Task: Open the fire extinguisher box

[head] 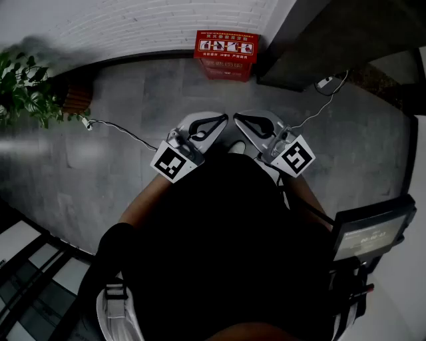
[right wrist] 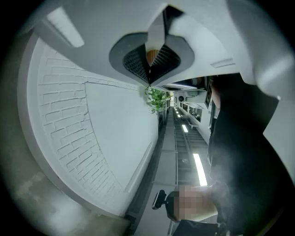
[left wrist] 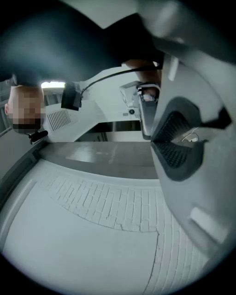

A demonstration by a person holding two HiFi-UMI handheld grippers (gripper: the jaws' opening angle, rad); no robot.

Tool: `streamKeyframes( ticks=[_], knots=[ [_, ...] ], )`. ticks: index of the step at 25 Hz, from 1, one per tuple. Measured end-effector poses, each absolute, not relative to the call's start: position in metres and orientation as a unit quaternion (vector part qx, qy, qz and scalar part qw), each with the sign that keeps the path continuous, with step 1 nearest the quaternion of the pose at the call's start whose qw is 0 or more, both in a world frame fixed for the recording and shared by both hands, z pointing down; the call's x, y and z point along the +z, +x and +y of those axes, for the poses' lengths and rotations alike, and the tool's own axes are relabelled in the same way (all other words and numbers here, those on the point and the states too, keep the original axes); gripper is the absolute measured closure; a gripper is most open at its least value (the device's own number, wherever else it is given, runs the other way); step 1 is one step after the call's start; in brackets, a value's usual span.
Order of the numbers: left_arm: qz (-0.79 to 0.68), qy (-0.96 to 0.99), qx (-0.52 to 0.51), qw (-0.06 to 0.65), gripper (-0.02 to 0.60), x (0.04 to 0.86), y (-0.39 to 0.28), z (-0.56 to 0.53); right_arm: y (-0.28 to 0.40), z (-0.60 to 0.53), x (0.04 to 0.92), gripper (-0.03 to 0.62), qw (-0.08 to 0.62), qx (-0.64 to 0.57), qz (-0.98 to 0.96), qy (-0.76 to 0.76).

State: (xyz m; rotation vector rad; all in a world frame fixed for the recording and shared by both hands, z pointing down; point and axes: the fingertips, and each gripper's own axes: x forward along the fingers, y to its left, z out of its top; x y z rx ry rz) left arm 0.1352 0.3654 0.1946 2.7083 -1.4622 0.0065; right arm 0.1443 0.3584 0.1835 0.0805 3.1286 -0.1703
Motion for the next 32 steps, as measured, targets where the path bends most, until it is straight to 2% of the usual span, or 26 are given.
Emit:
streamKeyframes(
  ticks=[15,25,32],
  knots=[
    [-0.483,0.875,0.008,0.04,0.58,0.205,0.131,0.339,0.136,0.329,0.19,0.585,0.008,-0.082,0.996,0.027],
    [-0.444,0.895,-0.01,0.034,0.58,0.22,0.03,0.244,0.031,0.241,0.207,0.585,-0.024,-0.078,0.997,-0.013],
    [-0.43,0.9,-0.026,0.059,0.58,0.227,-0.044,0.185,-0.034,0.184,0.214,0.585,-0.04,-0.079,0.995,-0.046]
  ],
)
